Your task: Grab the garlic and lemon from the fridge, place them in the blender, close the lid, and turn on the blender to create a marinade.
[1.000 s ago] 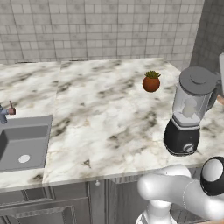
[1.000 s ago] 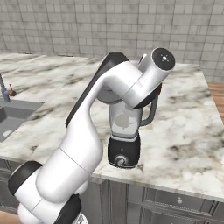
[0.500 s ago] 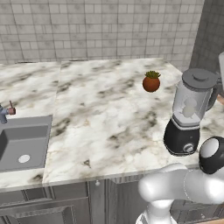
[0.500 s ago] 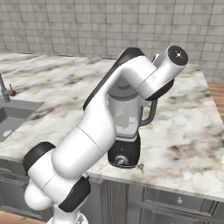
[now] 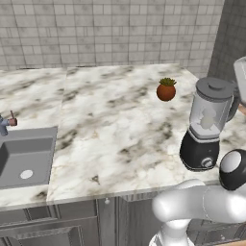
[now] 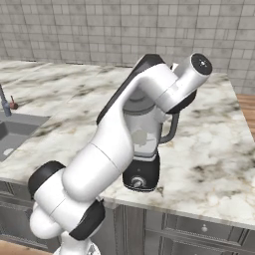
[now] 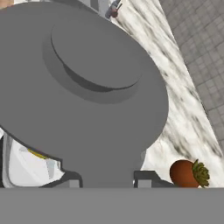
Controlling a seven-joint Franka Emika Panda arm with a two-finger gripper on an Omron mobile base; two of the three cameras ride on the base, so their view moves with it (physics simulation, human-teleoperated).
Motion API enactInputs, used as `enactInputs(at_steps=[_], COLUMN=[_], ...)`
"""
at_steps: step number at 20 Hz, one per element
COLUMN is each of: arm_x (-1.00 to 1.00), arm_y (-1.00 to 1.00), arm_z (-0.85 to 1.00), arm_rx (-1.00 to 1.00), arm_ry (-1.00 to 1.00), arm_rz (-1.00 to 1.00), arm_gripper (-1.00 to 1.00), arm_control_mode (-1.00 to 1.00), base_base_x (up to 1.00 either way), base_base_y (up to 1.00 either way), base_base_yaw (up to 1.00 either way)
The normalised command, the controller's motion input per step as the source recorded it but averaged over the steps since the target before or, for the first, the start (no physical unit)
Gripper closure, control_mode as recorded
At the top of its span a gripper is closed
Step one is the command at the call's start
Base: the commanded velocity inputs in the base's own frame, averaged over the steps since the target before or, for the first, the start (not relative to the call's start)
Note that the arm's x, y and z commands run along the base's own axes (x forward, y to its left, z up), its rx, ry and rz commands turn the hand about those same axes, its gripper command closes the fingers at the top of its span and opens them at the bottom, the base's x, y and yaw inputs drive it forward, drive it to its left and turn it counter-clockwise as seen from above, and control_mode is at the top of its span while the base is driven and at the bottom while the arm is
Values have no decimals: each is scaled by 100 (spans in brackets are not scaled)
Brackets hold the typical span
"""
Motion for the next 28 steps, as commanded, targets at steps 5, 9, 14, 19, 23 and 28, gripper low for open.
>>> enactInputs(at_steps=[5,9,14,19,23,28], arm_x=[20,33,17,1,-8,-25], arm_y=[-23,-53,-15,25,50,15], arm_z=[-1,-11,2,-10,-8,-1], arm_rx=[0,0,-1,-11,-11,-2], arm_ry=[-4,-1,-3,5,15,15], arm_rz=[7,4,1,8,15,8], arm_gripper=[100,100,100,100,100,100], arm_control_mode=[-100,-100,-100,-100,-100,-100], base_base_x=[0,0,0,0,0,0], base_base_y=[0,0,0,0,0,0], base_base_yaw=[0,0,0,0,0,0])
